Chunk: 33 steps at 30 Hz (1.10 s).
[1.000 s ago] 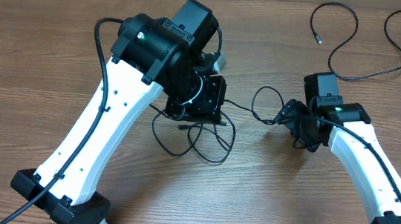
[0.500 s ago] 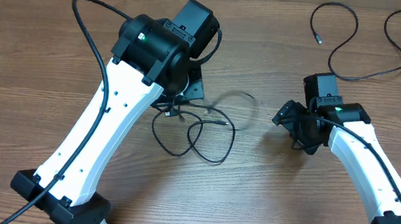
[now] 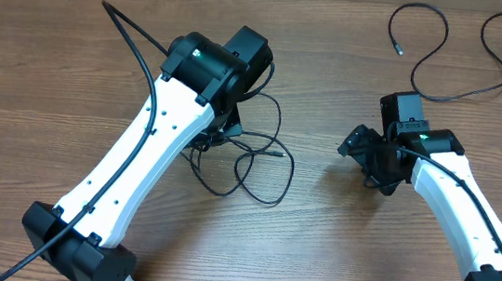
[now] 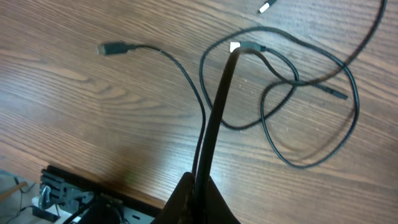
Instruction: Untangle cables
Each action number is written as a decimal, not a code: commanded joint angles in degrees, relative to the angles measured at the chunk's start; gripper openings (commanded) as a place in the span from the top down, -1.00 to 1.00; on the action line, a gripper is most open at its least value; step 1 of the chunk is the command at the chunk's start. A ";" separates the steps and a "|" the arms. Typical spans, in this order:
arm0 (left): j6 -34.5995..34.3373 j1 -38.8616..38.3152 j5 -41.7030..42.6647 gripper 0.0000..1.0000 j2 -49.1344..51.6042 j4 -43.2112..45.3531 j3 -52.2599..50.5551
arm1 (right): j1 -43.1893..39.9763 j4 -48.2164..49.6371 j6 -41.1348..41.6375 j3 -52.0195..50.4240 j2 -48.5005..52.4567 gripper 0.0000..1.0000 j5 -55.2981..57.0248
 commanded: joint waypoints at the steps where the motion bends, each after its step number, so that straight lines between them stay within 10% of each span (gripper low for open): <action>1: 3.89 0.17 4.44 0.91 -1.33 -0.11 1.75 | -0.15 0.72 -0.07 0.04 0.17 -0.76 -1.64; 33: 9.66 -18.29 13.40 0.77 -13.86 -0.09 7.93 | -0.15 2.27 -1.53 0.04 0.17 -1.00 -2.47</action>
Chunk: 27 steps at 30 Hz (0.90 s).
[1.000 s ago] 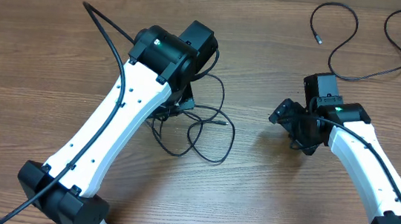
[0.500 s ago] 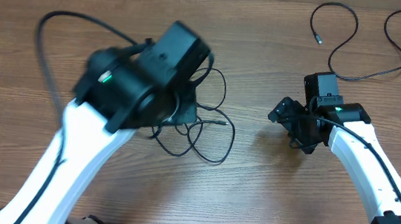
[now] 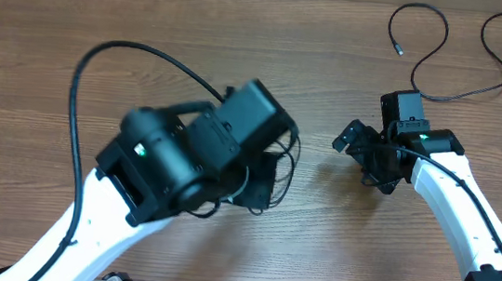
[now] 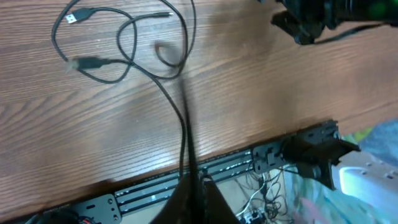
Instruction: Untangle cables
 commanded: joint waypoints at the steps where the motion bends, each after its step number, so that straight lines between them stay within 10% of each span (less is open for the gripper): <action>1: 1.11 -0.42 -1.79 0.57 0.07 0.04 -0.24 | -0.15 0.39 -0.20 0.04 0.17 -1.00 0.02; 3: 1.66 -0.44 -1.86 -0.21 0.07 0.04 -0.24 | -0.15 0.33 -0.22 0.04 0.17 -1.00 0.02; 7: 2.01 -0.42 -3.21 -0.56 0.09 0.04 -0.28 | -0.15 0.33 -0.22 0.04 0.17 -1.00 0.02; 27: -5.42 6.40 -12.59 -0.99 0.09 0.04 -0.33 | -0.04 1.68 -7.39 4.52 0.26 -0.85 -12.02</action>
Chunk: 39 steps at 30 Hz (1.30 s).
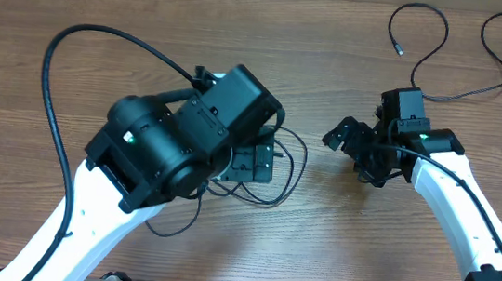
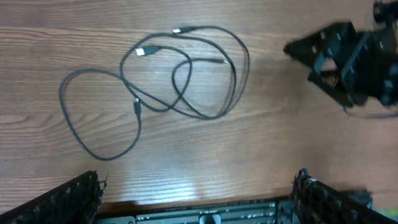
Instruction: Untangle cables
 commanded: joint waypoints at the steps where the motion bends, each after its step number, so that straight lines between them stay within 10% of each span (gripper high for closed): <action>1: -1.75 1.77 -1.70 -0.99 0.15 0.02 -0.33 | -0.04 -1.90 -3.85 5.90 0.37 -0.85 -3.30; 10: -1.88 2.01 -1.40 -1.00 0.20 0.02 -0.37 | 0.07 -20.24 -13.75 23.30 13.35 -0.87 1.42; 19: -1.88 1.99 -1.29 -0.99 0.20 0.02 -1.42 | 5.35 -15.96 -13.66 23.39 21.38 -0.85 2.32; 39: -1.88 1.99 -1.40 -0.99 0.20 0.02 -4.59 | 12.79 -7.13 -7.43 21.46 30.71 0.14 14.27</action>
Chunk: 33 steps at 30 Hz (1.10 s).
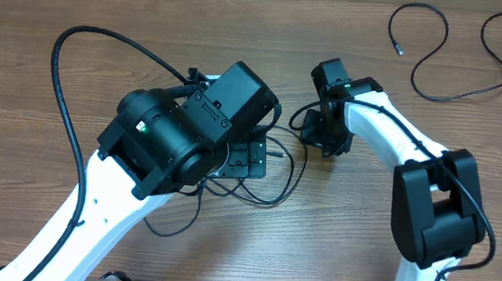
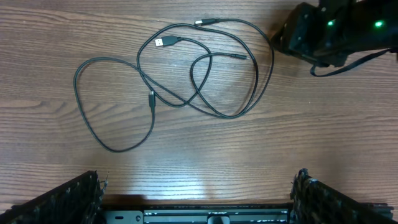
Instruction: Untangle cables
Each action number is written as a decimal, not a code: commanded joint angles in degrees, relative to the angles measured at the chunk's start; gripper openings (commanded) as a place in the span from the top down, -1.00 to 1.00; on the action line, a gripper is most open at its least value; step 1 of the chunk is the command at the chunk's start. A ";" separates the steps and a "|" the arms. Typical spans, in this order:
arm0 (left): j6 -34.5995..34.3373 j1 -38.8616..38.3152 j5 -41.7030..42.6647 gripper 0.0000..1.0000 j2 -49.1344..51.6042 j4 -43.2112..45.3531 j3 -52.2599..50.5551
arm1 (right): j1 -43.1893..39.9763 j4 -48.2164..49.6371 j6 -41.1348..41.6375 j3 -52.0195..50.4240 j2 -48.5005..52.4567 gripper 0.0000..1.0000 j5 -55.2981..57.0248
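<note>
A tangle of thin black cables (image 2: 199,81) lies on the wooden table in overlapping loops, with a wider loop (image 2: 112,106) out to its left. A USB plug (image 2: 163,42) and another plug (image 2: 205,22) show near its top. My left gripper (image 2: 198,176) hangs high above the tangle, open wide and holding nothing. My right gripper (image 1: 315,133) sits at the tangle's right edge, close to the outer loop (image 2: 270,56); its jaws are not visible. In the overhead view the left arm hides most of the tangle (image 1: 280,176).
A separate black cable (image 1: 447,49) lies in curves at the far right back of the table. The left arm's own thick black cable (image 1: 83,48) arcs over the table's left part. The table's front rail (image 2: 199,214) runs below the left gripper.
My right gripper has moved left from the table's right half to the right edge of the tangle. The left gripper stays open high above, and the cables lie as before.
At first my left gripper was low and shut on a strand of the tangle. Then it was higher with the strand hanging from it. After that it was open and the cables lay spread in wider loops. Now the right gripper is beside them.
</note>
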 commanded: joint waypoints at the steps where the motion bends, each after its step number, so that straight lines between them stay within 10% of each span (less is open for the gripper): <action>1: -0.61 0.22 -0.66 -0.99 0.20 -0.11 -0.26 | 1.70 0.61 0.17 -0.44 1.25 0.14 0.55; 9: -0.59 0.22 -0.66 -0.99 0.20 -0.11 -0.26 | 2.73 1.20 -0.02 -0.46 2.23 0.03 0.57; 20: -0.59 0.22 -0.61 -0.99 0.20 -0.13 -0.28 | 2.67 0.81 0.24 -0.46 2.95 0.90 1.40; 33: -0.59 0.22 -0.63 -0.99 0.20 -0.11 -0.28 | 0.35 -8.81 0.61 7.63 -4.13 0.93 0.33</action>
